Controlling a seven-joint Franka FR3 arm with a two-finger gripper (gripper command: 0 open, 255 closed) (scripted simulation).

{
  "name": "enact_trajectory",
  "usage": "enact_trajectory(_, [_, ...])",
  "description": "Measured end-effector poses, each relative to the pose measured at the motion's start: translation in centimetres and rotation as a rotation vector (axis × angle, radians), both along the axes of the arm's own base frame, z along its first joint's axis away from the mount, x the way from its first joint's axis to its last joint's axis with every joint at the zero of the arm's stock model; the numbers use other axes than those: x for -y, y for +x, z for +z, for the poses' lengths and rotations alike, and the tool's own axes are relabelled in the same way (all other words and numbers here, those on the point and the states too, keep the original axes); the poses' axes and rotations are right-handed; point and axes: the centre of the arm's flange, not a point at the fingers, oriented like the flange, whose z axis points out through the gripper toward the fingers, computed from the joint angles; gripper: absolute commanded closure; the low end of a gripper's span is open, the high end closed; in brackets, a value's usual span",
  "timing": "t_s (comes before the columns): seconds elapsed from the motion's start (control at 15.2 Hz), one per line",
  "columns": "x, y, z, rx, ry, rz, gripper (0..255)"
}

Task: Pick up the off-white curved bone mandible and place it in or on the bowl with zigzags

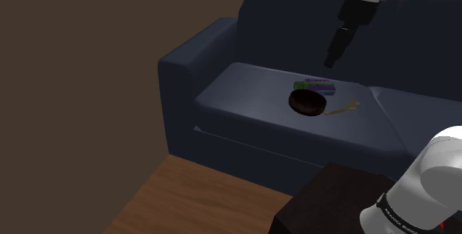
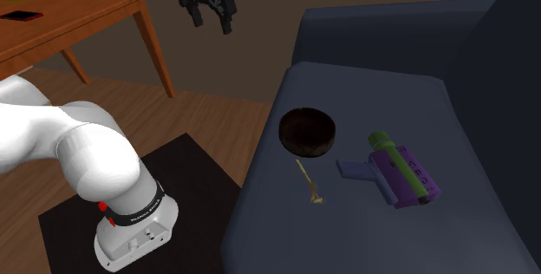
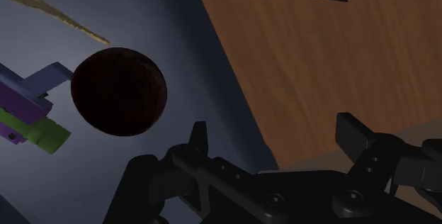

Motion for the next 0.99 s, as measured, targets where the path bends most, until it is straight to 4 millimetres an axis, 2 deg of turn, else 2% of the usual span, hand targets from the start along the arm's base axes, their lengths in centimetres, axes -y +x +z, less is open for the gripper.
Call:
enact_trajectory(0.07, [0.0,0.0,0.0,0.0,0.0,0.0,0])
enact_trajectory(0.2, [1.2,-0.5,-1.0,0.004,-0.004,0.028,0])
enact_trajectory(0.53, [5.4,-2.4,-5.1,0.02,-0.019,0.142,0])
enact_trajectory(0.86, [10.6,-3.9,-8.9,0.036,-0.035,0.263,0])
enact_trajectory(0.99, [12.8,-3.8,-10.3,0.043,-0.041,0.311,0])
